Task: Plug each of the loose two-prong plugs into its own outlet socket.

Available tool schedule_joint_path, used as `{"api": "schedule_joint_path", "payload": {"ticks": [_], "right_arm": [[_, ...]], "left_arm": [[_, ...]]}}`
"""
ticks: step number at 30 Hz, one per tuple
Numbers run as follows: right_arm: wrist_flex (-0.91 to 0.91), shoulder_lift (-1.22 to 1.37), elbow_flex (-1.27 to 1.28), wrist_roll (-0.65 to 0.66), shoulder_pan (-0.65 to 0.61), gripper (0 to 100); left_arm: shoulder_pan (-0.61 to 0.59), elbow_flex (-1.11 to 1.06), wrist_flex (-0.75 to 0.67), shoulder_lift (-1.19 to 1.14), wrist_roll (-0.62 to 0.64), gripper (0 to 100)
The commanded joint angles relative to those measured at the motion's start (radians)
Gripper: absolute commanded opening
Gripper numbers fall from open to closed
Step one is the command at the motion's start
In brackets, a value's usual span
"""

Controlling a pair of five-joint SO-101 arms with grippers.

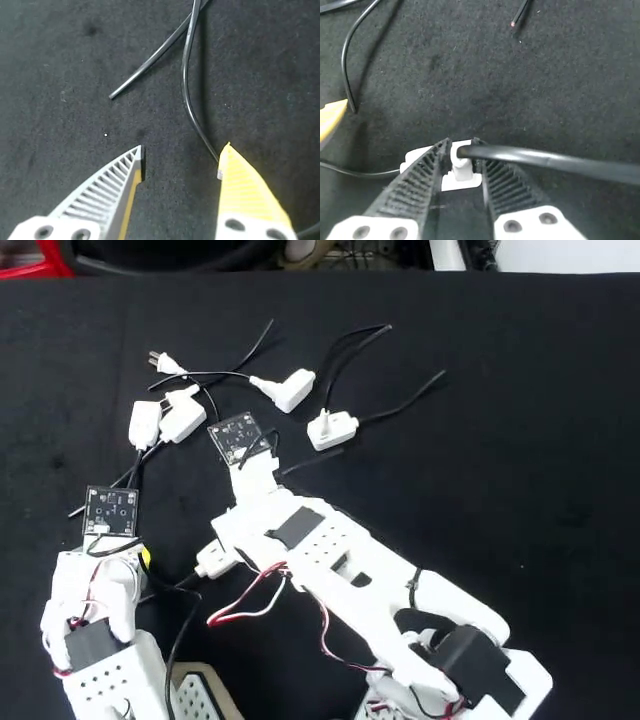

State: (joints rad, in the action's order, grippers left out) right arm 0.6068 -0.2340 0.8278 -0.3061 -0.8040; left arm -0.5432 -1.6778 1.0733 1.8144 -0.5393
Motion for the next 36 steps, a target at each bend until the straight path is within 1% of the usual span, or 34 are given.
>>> {"api": "schedule_joint_path", "payload": {"ticks": [1,6,12,18,24,30,36], "right_arm": [[0.006,0.058,-0.016,0.015,-0.018,1.1],[0.06,0.128,-0.019,0.043,-0.018,1.1],[0.112,0.13,0.005,0.049,-0.02,1.1],[0.104,0.13,0.044,0.052,-0.115,1.1],[0.1,0.13,0.065,0.054,-0.12,1.1],[-0.081,0.085,0.128,0.054,-0.066,1.1],[-0.339,-0.073,0.335,0.048,-0.092,1.1]], "left_arm": [[-0.008,-0.021,-0.018,0.009,0.0,25],[-0.008,-0.021,-0.015,0.009,0.0,25],[-0.008,-0.021,-0.015,0.009,0.0,25],[-0.008,-0.021,-0.015,0.009,0.0,25],[-0.008,-0.021,-0.014,0.008,0.0,25],[-0.008,-0.021,-0.014,0.008,0.0,25],[-0.008,-0.021,-0.014,0.008,0.0,25]]}}
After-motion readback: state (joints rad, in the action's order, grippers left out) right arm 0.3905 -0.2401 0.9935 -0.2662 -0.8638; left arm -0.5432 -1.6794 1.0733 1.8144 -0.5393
